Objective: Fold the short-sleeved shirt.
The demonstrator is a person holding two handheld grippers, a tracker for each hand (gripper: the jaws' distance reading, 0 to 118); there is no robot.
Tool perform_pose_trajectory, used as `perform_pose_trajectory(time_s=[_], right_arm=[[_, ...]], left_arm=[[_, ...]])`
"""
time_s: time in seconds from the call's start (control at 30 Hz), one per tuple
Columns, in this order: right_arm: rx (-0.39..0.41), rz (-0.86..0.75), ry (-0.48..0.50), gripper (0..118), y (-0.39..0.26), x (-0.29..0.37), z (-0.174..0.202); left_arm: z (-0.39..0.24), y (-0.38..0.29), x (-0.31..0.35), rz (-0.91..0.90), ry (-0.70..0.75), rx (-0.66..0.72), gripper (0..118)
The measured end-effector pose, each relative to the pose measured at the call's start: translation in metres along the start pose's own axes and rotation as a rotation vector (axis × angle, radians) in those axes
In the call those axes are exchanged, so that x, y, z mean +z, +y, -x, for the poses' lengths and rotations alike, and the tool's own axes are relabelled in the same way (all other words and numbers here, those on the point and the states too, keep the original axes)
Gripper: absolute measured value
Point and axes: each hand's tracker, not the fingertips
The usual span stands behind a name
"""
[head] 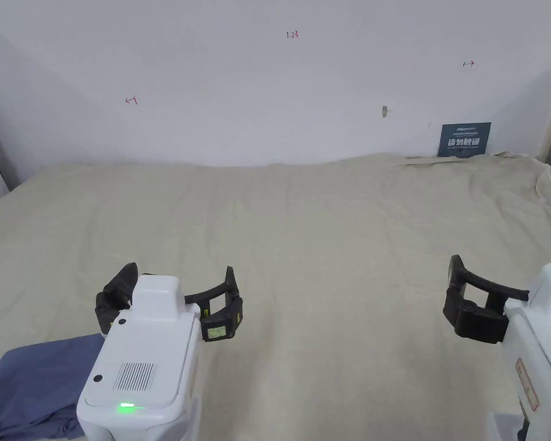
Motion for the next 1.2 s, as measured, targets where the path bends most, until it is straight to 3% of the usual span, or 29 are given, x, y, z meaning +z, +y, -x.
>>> perform_pose_trajectory(time_s=[1.2], right_arm=[[0.012,-0.001,0.013,116,0.0002,-0.0016,0.0029]], left_arm=[[-0.0003,-0.0038,-0.0012,-0.002,0.01,-0.004,118]])
